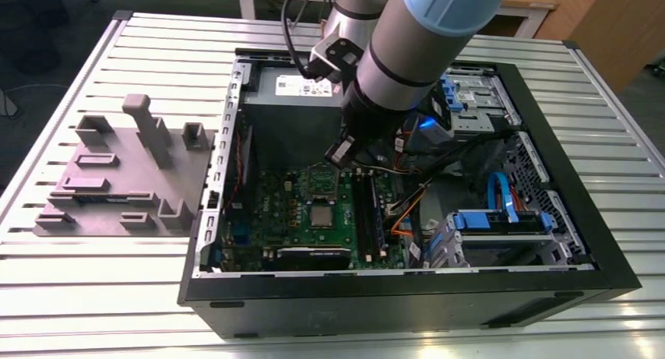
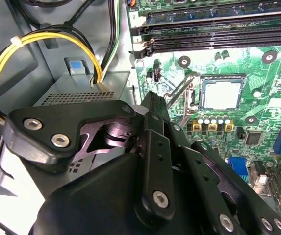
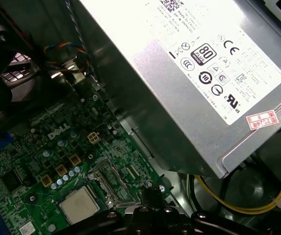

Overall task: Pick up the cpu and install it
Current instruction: 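Close the cpu cover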

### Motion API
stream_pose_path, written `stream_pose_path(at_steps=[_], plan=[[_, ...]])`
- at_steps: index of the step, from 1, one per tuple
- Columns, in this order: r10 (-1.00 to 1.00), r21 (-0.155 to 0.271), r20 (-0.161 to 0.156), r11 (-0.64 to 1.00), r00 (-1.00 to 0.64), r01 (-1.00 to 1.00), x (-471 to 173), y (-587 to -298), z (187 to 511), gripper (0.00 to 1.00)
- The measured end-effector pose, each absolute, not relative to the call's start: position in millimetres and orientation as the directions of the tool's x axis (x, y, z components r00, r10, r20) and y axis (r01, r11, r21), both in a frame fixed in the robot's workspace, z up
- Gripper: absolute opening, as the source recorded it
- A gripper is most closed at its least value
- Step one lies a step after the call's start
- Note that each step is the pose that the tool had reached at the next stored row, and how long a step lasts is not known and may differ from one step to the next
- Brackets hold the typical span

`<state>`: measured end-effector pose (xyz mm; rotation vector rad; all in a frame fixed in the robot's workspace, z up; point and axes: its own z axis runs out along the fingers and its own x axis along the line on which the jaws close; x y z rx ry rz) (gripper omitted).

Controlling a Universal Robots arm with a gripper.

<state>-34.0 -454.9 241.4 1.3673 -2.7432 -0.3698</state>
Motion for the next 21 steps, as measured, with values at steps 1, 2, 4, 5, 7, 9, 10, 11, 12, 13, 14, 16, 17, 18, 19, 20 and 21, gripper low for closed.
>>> stream_pose_path(at_steps=[1,2,4,5,7,9,10,11,12,13,14,16,17,18,19,20,21], plan=[[-0.793,0.237,-0.058,0.579,-0.606,-0.78,-34.0,-454.9,241.6,0.1],[-0.794,0.237,-0.058,0.579,-0.606,-0.781,-34.1,-454.9,241.8,0.1],[-0.794,0.237,-0.058,0.578,-0.605,-0.781,-34.1,-454.9,242.0,0.1],[-0.794,0.237,-0.058,0.577,-0.605,-0.781,-34.1,-454.9,242.1,0.1],[-0.795,0.237,-0.058,0.577,-0.604,-0.782,-34.1,-454.9,242.4,0.1],[-0.797,0.237,-0.058,0.574,-0.601,-0.784,-34.1,-454.9,243.3,0.1],[-0.797,0.237,-0.058,0.574,-0.601,-0.784,-34.1,-454.9,243.4,0.1],[-0.798,0.237,-0.058,0.573,-0.6,-0.784,-34.1,-454.9,243.6,0.1],[-0.798,0.237,-0.058,0.573,-0.6,-0.785,-34.1,-454.9,243.6,0.1],[-0.798,0.237,-0.058,0.572,-0.599,-0.785,-34.1,-454.9,243.6,0.1],[-0.799,0.237,-0.058,0.572,-0.599,-0.786,-34.1,-455.0,243.7,0.1],[-0.8,0.237,-0.057,0.571,-0.598,-0.786,-34.1,-455.6,243.8,0.1],[-0.8,0.237,-0.057,0.57,-0.597,-0.787,-34.2,-456.0,243.7,0.1],[-0.8,0.237,-0.057,0.57,-0.597,-0.787,-34.2,-456.7,243.7,0.1],[-0.801,0.237,-0.057,0.569,-0.596,-0.787,-34.2,-457.3,243.7,0.1],[-0.801,0.237,-0.058,0.569,-0.596,-0.788,-34.3,-458.0,243.7,0.1],[-0.801,0.237,-0.057,0.569,-0.596,-0.788,-34.3,-458.6,243.7,0.1]])
